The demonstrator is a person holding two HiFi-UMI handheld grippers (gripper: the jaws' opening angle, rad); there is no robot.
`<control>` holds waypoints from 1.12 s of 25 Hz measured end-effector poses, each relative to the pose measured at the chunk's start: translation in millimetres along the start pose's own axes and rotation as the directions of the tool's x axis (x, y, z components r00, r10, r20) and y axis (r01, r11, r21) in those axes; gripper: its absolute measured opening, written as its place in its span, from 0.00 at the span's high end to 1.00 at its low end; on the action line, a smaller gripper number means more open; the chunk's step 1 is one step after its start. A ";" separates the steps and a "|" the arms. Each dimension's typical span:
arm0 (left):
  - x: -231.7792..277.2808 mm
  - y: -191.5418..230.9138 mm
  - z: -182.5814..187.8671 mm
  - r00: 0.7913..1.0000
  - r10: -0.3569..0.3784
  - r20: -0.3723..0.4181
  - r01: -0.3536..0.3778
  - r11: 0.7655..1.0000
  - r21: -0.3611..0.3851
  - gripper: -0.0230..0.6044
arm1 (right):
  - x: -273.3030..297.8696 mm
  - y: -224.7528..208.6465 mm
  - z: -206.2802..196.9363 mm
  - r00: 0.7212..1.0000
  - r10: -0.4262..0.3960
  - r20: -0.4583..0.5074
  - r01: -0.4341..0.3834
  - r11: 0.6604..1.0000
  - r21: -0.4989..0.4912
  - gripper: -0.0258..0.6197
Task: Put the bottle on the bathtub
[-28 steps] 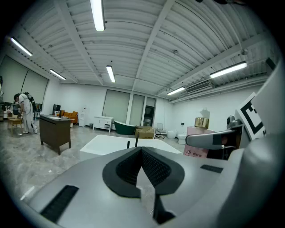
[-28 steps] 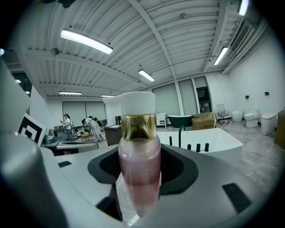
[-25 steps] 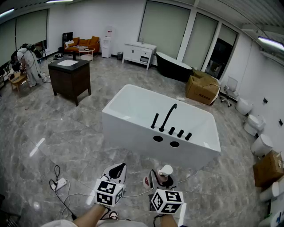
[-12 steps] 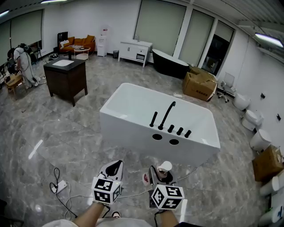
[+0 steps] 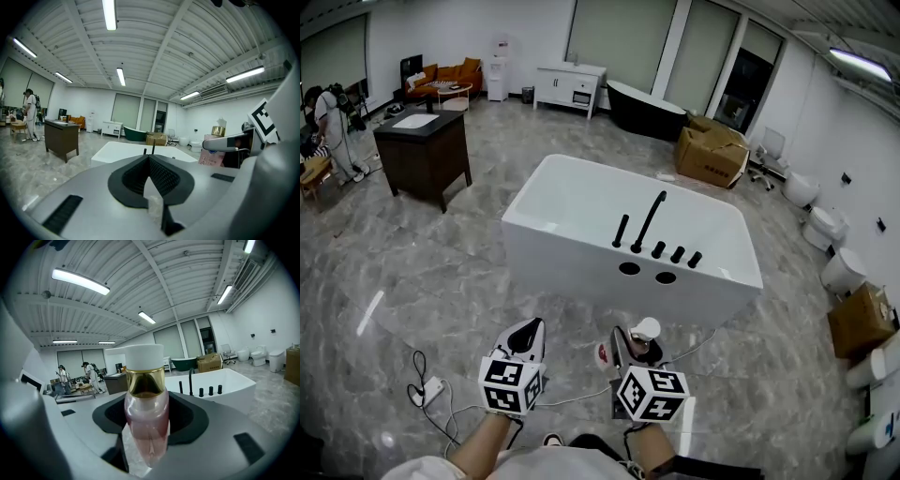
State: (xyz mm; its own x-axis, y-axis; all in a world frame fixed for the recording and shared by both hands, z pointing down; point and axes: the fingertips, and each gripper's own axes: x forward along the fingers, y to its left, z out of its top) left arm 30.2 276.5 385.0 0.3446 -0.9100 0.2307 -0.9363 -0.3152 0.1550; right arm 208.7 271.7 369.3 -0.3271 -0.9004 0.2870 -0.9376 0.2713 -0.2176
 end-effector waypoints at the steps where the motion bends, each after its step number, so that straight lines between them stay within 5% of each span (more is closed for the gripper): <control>1: -0.6 2.0 -0.4 1.000 -0.003 -0.003 0.003 1.000 -0.002 0.96 | 1.1 1.2 -1.1 1.000 -0.005 -0.005 0.005 1.000 0.001 0.59; 28: 94.7 37.9 17.3 0.997 0.072 0.000 -0.072 0.997 -0.033 0.96 | 114.9 -27.4 26.7 0.995 0.073 -0.066 -0.076 0.996 -0.043 0.60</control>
State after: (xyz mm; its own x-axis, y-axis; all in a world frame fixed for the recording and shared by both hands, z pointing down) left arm 26.1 173.7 396.0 0.2763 -0.9303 0.2412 -0.9558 -0.2399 0.1698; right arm 199.9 151.8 383.3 -0.4018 -0.8536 0.3316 -0.9142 0.3532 -0.1985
